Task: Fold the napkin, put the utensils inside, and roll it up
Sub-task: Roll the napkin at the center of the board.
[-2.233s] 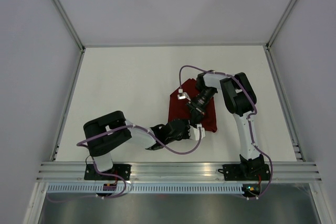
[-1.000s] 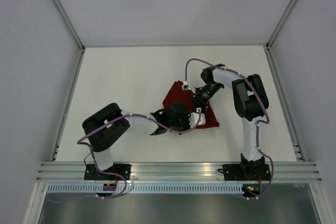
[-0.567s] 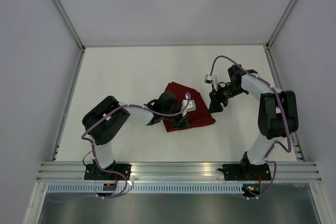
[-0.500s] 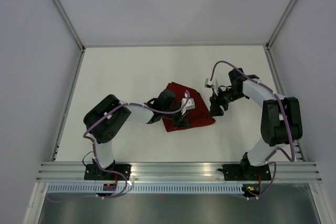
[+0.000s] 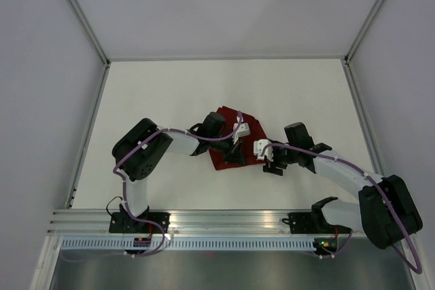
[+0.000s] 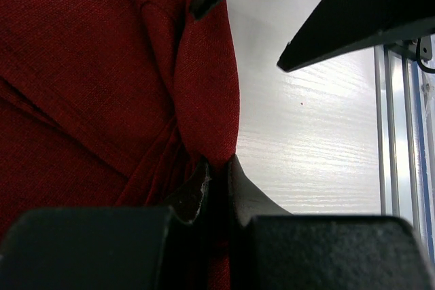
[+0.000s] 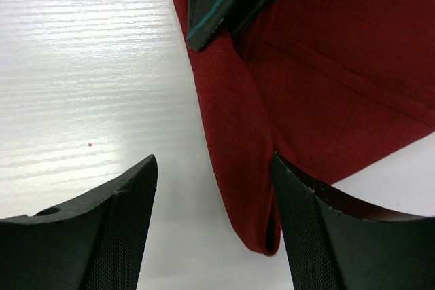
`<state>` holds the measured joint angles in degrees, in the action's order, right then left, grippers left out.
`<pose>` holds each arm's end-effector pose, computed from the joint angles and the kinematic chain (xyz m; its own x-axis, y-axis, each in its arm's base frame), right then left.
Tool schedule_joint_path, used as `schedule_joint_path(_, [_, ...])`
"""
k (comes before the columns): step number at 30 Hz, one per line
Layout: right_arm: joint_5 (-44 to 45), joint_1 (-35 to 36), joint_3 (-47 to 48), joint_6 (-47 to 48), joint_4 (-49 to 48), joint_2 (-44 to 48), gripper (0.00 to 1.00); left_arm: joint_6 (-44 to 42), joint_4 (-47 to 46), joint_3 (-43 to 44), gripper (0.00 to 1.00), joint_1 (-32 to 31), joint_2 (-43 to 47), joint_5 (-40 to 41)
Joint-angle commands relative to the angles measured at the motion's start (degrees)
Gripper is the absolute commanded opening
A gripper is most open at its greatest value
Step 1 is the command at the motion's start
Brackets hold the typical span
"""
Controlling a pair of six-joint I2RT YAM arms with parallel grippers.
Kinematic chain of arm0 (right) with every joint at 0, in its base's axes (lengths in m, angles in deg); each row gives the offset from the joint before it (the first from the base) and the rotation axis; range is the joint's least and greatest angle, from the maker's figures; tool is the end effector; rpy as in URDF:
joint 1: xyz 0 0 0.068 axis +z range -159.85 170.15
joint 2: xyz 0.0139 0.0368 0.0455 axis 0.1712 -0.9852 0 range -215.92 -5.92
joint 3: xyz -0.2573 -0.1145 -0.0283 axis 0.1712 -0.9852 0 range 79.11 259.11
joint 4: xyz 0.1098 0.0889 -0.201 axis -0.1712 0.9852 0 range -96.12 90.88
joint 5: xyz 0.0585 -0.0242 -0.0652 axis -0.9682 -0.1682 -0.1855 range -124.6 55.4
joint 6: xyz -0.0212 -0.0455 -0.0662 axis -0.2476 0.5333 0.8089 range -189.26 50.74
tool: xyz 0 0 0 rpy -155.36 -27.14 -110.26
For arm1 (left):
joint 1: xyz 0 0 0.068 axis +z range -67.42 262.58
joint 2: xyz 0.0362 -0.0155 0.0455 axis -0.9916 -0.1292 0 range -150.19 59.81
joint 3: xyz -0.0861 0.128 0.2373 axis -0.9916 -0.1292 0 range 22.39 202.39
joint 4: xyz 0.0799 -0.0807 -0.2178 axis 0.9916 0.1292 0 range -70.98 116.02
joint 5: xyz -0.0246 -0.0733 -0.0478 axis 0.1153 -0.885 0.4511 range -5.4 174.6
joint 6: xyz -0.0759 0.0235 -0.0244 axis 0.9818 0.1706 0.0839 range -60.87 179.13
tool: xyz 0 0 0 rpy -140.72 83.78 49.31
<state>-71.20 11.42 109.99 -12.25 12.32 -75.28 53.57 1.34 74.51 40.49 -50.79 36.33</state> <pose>0.1812 0.1171 0.1647 0.0735 -0.6940 -0.7162 -0.9787 0.0880 -0.1857 0.2454 -0.2945 0.1274 -0.3988 0.4472 -0.8007 0.9083 0.0723 -0.4120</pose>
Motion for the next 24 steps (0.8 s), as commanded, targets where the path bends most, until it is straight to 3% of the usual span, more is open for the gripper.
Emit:
schedule_joint_path(1, [5.04,3.15,-3.27,3.1,-12.54,1.07,0.74,0.46,4.66,-2.2,0.02,-0.1,-2.16,-0.24])
schedule_joint_path(17, [10.49,9.57,-5.12,6.44,-16.59,-6.04,0.68,-0.77,5.63,-1.58,0.02,-0.1,-0.67,0.55])
schedule_joint_path(20, [11.46,10.27,-4.77,6.97,-15.72,-7.71,0.57,-1.2,5.28,-1.84,0.02,-0.1,-0.31,1.16])
schedule_joint_path(21, [11.46,10.54,-3.99,7.23,-15.1,-8.15,0.42,-1.38,5.19,-1.93,0.02,-0.1,0.12,1.94])
schedule_joint_path(24, [11.64,10.54,-2.23,7.93,-11.77,-9.56,0.34,-1.21,3.0,-3.07,0.06,-0.1,2.4,4.31])
